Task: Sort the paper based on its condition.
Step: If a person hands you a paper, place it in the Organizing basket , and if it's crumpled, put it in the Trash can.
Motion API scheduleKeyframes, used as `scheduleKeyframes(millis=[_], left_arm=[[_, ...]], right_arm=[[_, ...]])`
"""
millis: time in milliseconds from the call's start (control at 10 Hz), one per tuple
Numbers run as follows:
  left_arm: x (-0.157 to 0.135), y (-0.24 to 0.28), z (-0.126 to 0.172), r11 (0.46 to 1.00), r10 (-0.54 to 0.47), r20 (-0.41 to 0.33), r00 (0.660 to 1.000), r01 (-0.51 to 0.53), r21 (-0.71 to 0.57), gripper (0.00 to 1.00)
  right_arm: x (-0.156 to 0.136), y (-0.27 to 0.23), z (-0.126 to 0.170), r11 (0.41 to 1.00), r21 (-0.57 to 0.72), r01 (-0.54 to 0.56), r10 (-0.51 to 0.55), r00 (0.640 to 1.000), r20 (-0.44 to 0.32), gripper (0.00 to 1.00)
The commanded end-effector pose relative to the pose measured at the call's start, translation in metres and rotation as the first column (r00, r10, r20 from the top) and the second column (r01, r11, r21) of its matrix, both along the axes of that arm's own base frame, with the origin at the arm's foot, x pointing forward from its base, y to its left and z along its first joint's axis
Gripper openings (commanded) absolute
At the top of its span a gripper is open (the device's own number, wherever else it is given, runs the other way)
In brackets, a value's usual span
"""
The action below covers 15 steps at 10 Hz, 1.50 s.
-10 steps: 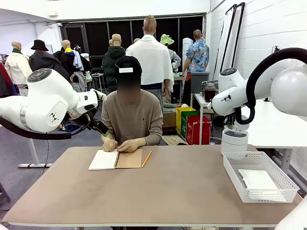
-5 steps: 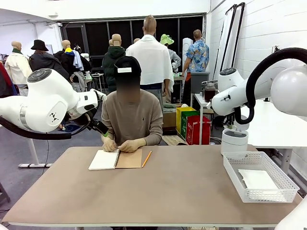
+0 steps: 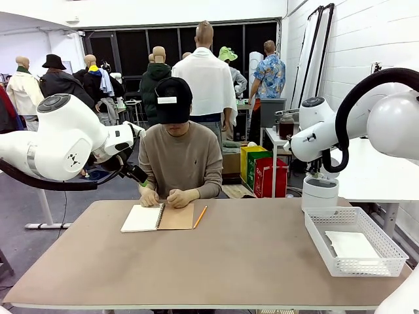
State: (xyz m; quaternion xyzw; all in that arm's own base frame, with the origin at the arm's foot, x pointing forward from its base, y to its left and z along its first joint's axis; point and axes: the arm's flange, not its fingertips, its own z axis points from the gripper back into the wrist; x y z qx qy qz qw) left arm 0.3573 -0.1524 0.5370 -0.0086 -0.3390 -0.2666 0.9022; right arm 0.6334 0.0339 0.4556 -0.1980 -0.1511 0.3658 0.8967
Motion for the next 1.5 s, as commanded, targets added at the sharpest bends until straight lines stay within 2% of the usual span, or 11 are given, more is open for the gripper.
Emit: scheduleKeyframes(millis=[0, 400, 700, 800, 1100, 1200, 1400], left_arm=[[0.0001, 0.0008, -0.0003, 1.000, -0.002, 0.000, 1.000, 0.002, 0.002, 1.00], [0.0001, 0.0008, -0.0003, 1.000, -0.002, 0.000, 1.000, 0.002, 0.002, 1.00], [0.0001, 0.0008, -0.0003, 1.000, -0.002, 0.000, 1.000, 0.002, 0.002, 1.00], [0.0001, 0.0008, -0.0003, 1.000, -0.002, 0.000, 1.000, 0.002, 0.002, 1.00], [0.0001, 0.0008, -0.0003, 1.000, -0.002, 0.000, 1.000, 0.002, 0.002, 1.00], [0.0001, 0.0008, -0.0003, 1.000, -0.002, 0.000, 1.000, 0.002, 0.002, 1.00], [0.0001, 0.0008, -0.0003, 1.000, -0.002, 0.000, 1.000, 0.002, 0.002, 1.00]], right_arm=[[0.0004, -0.0023, -0.0106, 0.998, -0.055, 0.014, -0.011, 0.998, 0.054, 0.19], [0.0010, -0.0036, -0.0185, 0.997, -0.073, 0.002, 0.005, 0.996, 0.084, 0.19], [0.0021, -0.0019, -0.0139, 0.996, -0.084, 0.018, -0.010, 0.996, 0.093, 0.19], [0.0021, -0.0021, -0.0119, 0.996, -0.081, 0.022, -0.015, 0.996, 0.091, 0.33], [0.0013, -0.0033, -0.0104, 0.996, -0.082, 0.031, -0.023, 0.995, 0.092, 0.93], [0.0008, -0.0034, -0.0095, 0.996, -0.086, 0.032, -0.024, 0.995, 0.095, 1.00], [-0.0008, -0.0036, -0.0090, 0.996, -0.085, 0.032, -0.024, 0.996, 0.090, 1.00]])
